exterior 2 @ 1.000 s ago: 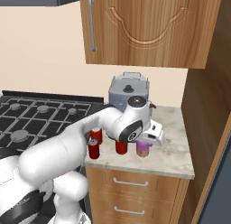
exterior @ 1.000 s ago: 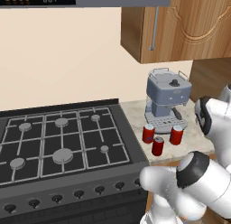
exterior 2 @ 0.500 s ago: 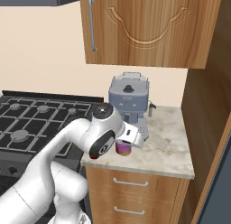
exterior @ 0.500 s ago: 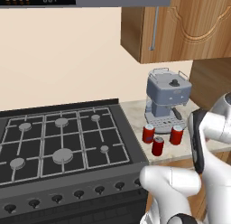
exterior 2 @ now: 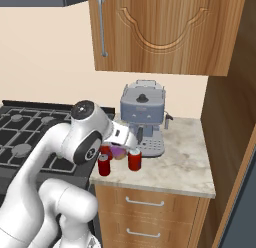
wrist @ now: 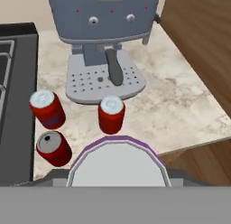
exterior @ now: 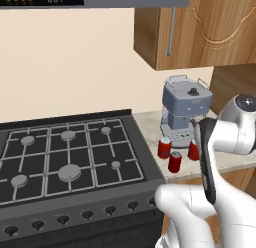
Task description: Four empty soda cans are scattered around the kitchen. Gather all the cans and cluster them next to the stove for recycling.
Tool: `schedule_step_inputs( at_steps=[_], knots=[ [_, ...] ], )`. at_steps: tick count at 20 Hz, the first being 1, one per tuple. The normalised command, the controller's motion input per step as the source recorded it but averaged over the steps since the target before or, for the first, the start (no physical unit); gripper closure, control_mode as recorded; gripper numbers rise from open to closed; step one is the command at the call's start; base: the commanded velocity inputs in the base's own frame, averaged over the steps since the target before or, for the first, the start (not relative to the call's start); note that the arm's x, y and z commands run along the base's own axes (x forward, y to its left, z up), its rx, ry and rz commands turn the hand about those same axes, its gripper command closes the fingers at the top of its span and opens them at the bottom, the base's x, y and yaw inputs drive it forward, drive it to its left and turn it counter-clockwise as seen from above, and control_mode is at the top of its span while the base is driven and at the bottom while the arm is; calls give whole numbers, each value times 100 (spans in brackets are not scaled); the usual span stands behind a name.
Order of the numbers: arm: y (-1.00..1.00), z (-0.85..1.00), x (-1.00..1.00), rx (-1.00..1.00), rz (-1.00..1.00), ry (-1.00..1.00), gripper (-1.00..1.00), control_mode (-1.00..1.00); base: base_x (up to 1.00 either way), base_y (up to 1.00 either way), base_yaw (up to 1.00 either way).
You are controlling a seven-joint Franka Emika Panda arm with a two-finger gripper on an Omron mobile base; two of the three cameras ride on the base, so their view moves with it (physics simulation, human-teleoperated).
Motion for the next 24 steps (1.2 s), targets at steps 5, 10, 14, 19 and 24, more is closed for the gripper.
schedule_step_inputs(
  at_steps=[5,10,14,19,24],
  knots=[
    [36,20,26,0,13,0,100,-100,0,0,0],
    [20,1,49,2,13,0,100,-100,0,0,0],
    [32,3,36,1,9,0,100,-100,0,0,0],
    [49,0,36,0,3,0,100,-100,0,0,0],
    [37,0,62,0,0,0,100,-100,0,0,0]
  ],
)
